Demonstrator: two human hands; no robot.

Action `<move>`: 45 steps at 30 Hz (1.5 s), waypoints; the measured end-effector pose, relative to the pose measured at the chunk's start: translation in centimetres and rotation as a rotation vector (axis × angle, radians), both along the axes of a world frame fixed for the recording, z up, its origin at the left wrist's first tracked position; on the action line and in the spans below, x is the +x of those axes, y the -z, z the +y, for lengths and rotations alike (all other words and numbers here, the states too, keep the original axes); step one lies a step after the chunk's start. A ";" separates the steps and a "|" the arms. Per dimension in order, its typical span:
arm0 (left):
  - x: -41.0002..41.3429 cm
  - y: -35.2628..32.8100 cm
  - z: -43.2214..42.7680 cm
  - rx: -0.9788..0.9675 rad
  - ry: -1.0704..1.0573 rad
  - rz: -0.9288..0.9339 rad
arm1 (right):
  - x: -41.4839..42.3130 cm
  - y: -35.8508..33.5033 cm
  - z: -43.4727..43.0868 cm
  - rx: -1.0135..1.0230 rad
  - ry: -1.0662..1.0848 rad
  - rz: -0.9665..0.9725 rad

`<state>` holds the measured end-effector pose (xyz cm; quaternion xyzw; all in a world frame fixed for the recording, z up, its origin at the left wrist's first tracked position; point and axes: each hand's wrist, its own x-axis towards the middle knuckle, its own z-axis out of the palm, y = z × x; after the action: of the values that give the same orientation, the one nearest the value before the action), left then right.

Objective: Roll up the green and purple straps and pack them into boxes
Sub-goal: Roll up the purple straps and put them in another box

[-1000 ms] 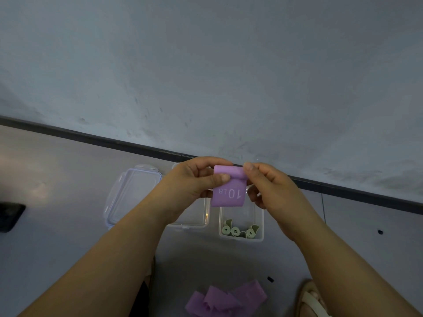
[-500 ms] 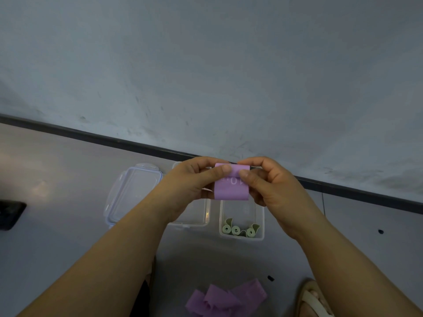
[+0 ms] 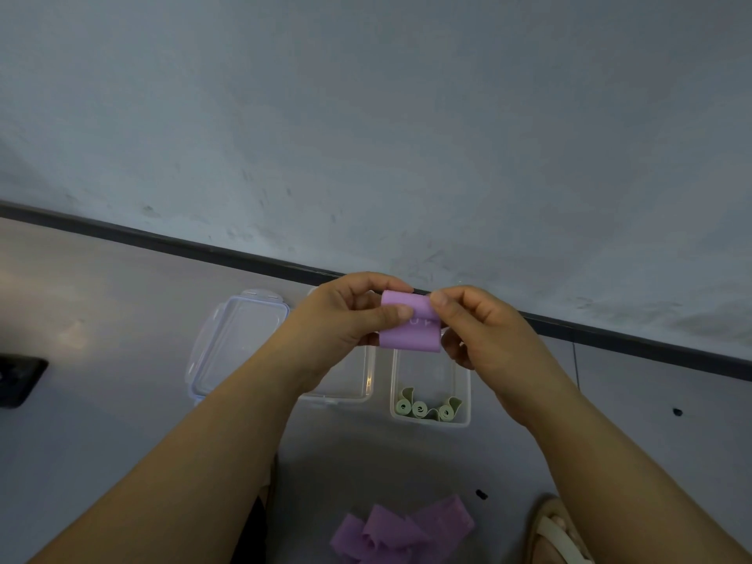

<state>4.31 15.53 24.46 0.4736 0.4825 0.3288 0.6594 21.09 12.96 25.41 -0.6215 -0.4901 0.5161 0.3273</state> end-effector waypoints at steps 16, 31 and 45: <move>-0.1 0.2 0.2 -0.212 -0.075 -0.135 | 0.0 0.5 0.0 0.127 -0.081 0.013; 0.2 -0.7 -0.3 -0.363 0.108 -0.144 | 0.3 0.6 -0.4 0.470 -0.496 -0.410; 0.2 -0.6 -0.3 -0.381 -0.014 -0.140 | 0.7 -0.3 -0.3 0.406 -0.333 -0.226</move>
<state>4.49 15.21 25.09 0.3129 0.4925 0.2682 0.7665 21.81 12.67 25.67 -0.5079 -0.7122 0.3812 0.2992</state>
